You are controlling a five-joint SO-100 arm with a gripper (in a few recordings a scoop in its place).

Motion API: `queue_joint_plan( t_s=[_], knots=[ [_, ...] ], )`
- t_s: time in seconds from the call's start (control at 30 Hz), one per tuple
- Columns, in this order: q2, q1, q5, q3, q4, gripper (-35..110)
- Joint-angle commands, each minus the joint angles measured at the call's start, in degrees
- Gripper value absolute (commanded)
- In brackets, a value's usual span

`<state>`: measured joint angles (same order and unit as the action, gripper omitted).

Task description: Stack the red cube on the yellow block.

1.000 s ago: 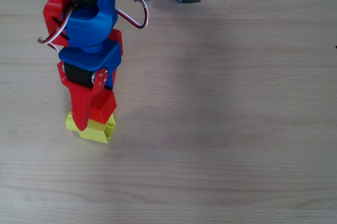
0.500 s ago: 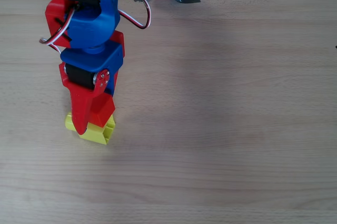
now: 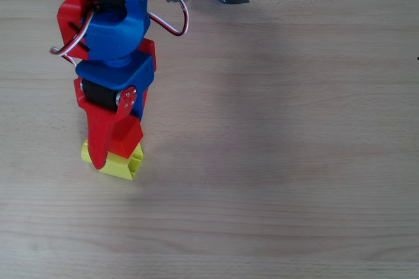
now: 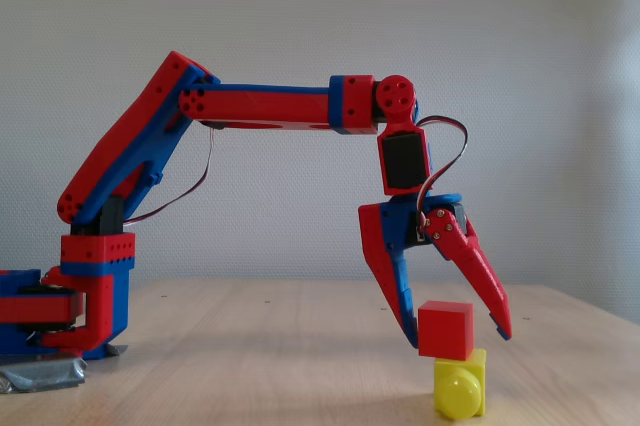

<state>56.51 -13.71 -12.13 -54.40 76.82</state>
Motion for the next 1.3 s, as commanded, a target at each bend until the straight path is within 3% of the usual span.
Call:
queue_joint_plan(
  t_s=[0.0,0.23,0.93,1.27],
  knots=[
    [5.2,-0.3,-1.5,5.0,0.4,33],
    [5.4,-0.4,-2.8,5.0,3.9,42],
    [4.7,-2.0,-3.6,7.5,9.9,44],
    [5.8,-7.8,-3.3,6.3,14.2,44]
  ],
)
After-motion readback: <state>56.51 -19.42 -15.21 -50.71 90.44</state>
